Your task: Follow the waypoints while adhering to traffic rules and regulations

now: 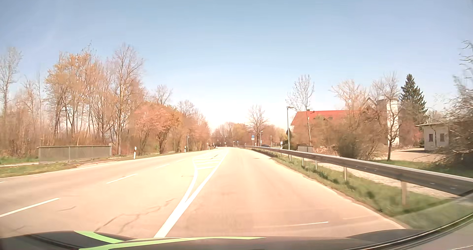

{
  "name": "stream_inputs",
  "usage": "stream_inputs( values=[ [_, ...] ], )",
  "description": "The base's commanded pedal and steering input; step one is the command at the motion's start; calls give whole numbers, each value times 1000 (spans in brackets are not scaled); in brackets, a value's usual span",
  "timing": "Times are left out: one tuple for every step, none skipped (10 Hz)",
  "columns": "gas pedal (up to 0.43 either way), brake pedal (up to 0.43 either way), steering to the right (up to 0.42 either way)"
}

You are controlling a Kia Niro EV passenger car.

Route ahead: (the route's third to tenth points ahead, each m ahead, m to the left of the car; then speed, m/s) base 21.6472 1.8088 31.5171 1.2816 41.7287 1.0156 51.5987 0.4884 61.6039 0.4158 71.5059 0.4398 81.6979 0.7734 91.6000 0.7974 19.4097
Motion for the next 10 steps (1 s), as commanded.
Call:
stream_inputs(
  values=[
    [0,0,5],
    [0,0,3],
    [0,0,3],
    [0,0,2],
    [0,0,2],
    [0,0,2],
    [0,0,1],
    [0,0,0],
    [0,0,1],
    [0,0,0]
  ],
)
